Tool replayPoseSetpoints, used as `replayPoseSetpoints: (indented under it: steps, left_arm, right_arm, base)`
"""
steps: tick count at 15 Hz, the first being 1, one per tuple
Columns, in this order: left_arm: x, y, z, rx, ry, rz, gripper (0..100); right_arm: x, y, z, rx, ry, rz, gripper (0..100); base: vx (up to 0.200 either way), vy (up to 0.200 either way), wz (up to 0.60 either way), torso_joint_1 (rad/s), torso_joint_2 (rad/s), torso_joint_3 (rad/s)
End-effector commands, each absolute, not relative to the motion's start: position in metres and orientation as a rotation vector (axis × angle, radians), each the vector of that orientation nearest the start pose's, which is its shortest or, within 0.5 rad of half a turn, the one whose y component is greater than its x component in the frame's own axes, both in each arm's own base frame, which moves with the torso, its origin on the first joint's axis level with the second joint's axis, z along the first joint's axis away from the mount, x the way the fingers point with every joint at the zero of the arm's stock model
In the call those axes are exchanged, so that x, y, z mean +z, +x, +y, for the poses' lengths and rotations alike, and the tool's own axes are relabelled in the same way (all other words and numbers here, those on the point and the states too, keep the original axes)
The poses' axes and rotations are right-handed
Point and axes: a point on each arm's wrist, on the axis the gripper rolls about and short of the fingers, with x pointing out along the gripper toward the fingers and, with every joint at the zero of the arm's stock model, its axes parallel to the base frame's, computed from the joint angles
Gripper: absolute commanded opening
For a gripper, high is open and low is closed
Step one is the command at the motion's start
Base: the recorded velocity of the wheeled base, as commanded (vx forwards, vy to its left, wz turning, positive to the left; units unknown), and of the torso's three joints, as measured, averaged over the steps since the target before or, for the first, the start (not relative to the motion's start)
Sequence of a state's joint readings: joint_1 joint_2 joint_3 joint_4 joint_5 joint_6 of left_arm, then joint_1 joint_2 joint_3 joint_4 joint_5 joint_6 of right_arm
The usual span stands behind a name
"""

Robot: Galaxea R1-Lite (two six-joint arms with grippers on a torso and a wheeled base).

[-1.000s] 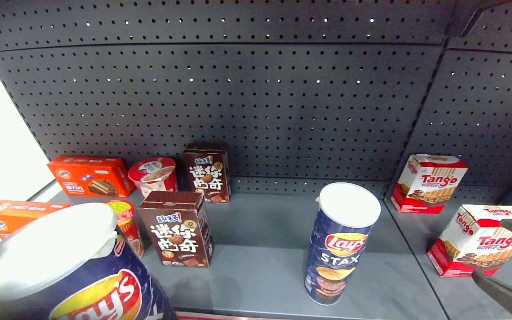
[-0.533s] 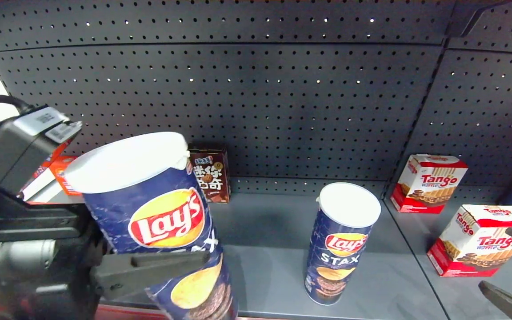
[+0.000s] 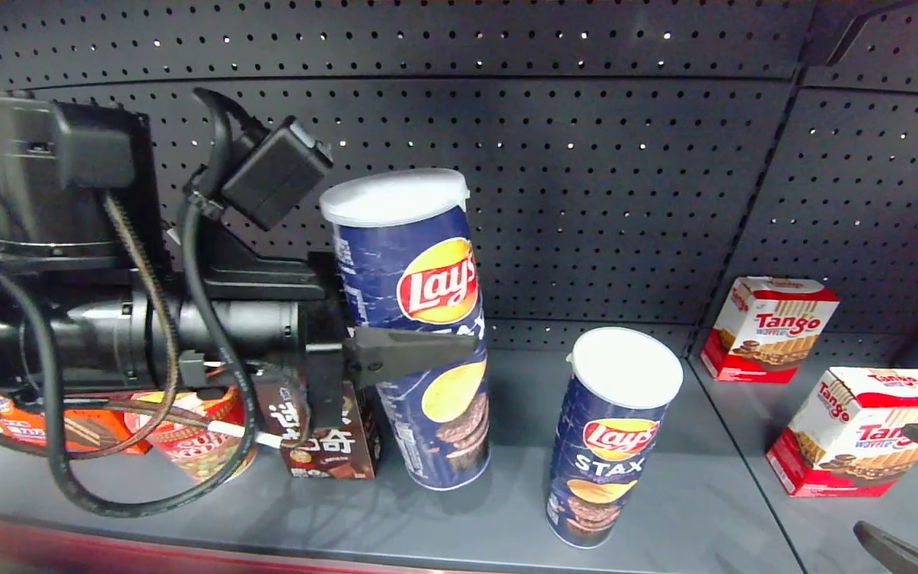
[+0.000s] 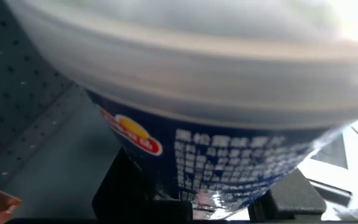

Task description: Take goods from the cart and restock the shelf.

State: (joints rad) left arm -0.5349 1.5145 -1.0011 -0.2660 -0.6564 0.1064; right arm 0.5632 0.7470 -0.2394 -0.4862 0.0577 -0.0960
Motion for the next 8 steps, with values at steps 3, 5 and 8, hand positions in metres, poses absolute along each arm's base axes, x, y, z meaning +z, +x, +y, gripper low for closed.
replayPoseSetpoints:
  steps: [3, 5, 8]
  left_arm:
    - [0.238, 0.243, -0.180, -1.189, 0.095, 0.233, 0]
    - [0.239, 0.254, -0.188, -1.151, 0.104, 0.207, 0]
    - [0.237, 0.256, -0.198, -1.120, 0.116, 0.212, 0]
  right_arm:
    - [0.182, 0.060, 0.040, 0.625, -0.097, -0.005, 100]
    - [0.183, 0.060, 0.040, 0.628, -0.096, -0.007, 100]
    - [0.183, 0.060, 0.040, 0.628, -0.096, -0.007, 100]
  base:
    - [0.000, 0.000, 0.00, 0.000, 0.00, 0.000]
    - [0.000, 0.000, 0.00, 0.000, 0.00, 0.000]
    - [0.000, 0.000, 0.00, 0.000, 0.00, 0.000]
